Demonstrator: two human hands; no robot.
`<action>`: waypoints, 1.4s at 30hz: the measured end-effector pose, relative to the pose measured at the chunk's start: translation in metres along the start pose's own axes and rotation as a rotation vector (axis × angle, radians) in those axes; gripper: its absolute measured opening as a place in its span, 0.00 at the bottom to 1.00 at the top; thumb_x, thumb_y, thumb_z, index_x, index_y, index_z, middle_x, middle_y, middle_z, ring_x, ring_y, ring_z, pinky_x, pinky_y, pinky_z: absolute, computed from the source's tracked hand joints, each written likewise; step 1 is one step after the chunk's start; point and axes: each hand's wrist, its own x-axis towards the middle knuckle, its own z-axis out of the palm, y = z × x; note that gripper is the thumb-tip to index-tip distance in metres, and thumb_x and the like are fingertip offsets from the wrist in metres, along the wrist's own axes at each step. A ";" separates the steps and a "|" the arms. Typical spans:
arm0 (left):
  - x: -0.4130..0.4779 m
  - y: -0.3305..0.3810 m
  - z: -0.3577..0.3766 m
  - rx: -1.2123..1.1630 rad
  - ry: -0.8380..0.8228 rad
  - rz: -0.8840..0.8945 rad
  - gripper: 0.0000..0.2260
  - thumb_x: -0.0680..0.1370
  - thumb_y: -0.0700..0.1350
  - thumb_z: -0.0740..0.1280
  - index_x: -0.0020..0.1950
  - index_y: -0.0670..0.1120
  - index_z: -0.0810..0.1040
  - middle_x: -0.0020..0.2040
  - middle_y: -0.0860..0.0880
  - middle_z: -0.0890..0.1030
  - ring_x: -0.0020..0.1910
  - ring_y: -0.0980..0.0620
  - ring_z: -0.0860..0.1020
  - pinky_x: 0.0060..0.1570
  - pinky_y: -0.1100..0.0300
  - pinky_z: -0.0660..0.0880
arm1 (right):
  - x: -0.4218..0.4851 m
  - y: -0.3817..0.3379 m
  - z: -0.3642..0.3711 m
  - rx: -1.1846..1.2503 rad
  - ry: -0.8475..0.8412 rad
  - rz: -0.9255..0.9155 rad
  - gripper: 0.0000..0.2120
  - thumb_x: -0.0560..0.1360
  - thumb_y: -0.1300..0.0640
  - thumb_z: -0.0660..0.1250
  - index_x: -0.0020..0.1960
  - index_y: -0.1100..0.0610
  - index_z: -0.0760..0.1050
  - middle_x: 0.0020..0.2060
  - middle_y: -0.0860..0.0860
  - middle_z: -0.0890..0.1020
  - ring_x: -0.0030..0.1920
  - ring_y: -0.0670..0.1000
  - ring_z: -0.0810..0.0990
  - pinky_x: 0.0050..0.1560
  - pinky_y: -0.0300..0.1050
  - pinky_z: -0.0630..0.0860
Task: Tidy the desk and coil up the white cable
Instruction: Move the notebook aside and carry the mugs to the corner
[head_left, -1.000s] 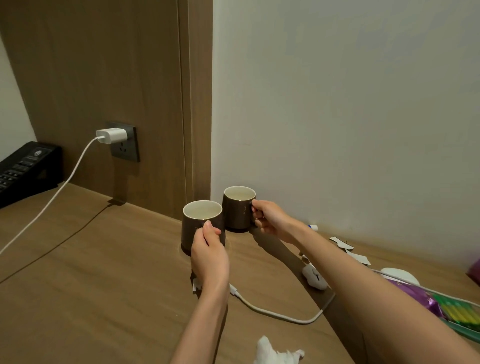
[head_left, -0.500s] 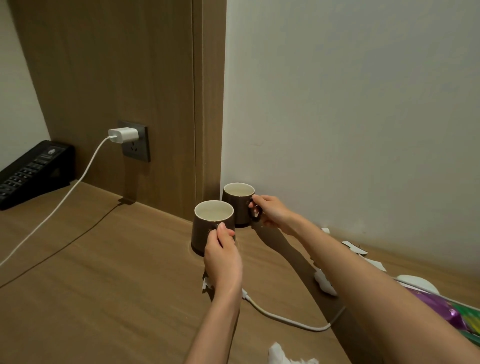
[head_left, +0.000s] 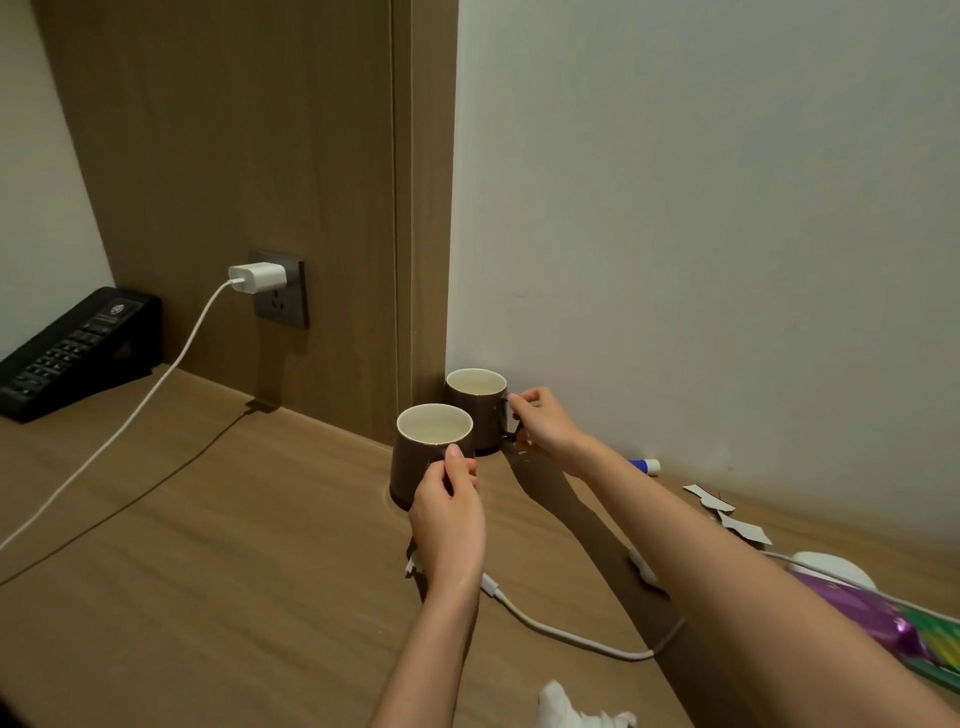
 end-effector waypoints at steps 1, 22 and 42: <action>0.000 0.000 -0.001 0.025 0.021 0.008 0.18 0.81 0.55 0.52 0.44 0.48 0.77 0.42 0.50 0.80 0.44 0.50 0.78 0.48 0.48 0.78 | -0.004 0.001 -0.001 -0.042 0.048 -0.021 0.09 0.81 0.52 0.58 0.55 0.58 0.66 0.50 0.57 0.72 0.39 0.50 0.72 0.32 0.38 0.71; 0.013 -0.017 -0.032 -0.028 0.054 -0.011 0.22 0.76 0.33 0.65 0.69 0.46 0.71 0.64 0.44 0.77 0.62 0.47 0.76 0.56 0.59 0.72 | -0.097 -0.013 0.030 -0.239 0.076 -0.399 0.09 0.75 0.56 0.69 0.55 0.55 0.76 0.42 0.45 0.78 0.41 0.39 0.77 0.34 0.27 0.72; 0.016 -0.018 -0.030 0.001 0.120 -0.009 0.18 0.76 0.36 0.65 0.65 0.47 0.75 0.63 0.44 0.77 0.58 0.49 0.78 0.49 0.62 0.72 | -0.079 -0.008 0.026 -0.324 0.128 -0.434 0.11 0.77 0.58 0.66 0.60 0.56 0.77 0.55 0.52 0.82 0.55 0.48 0.79 0.51 0.36 0.74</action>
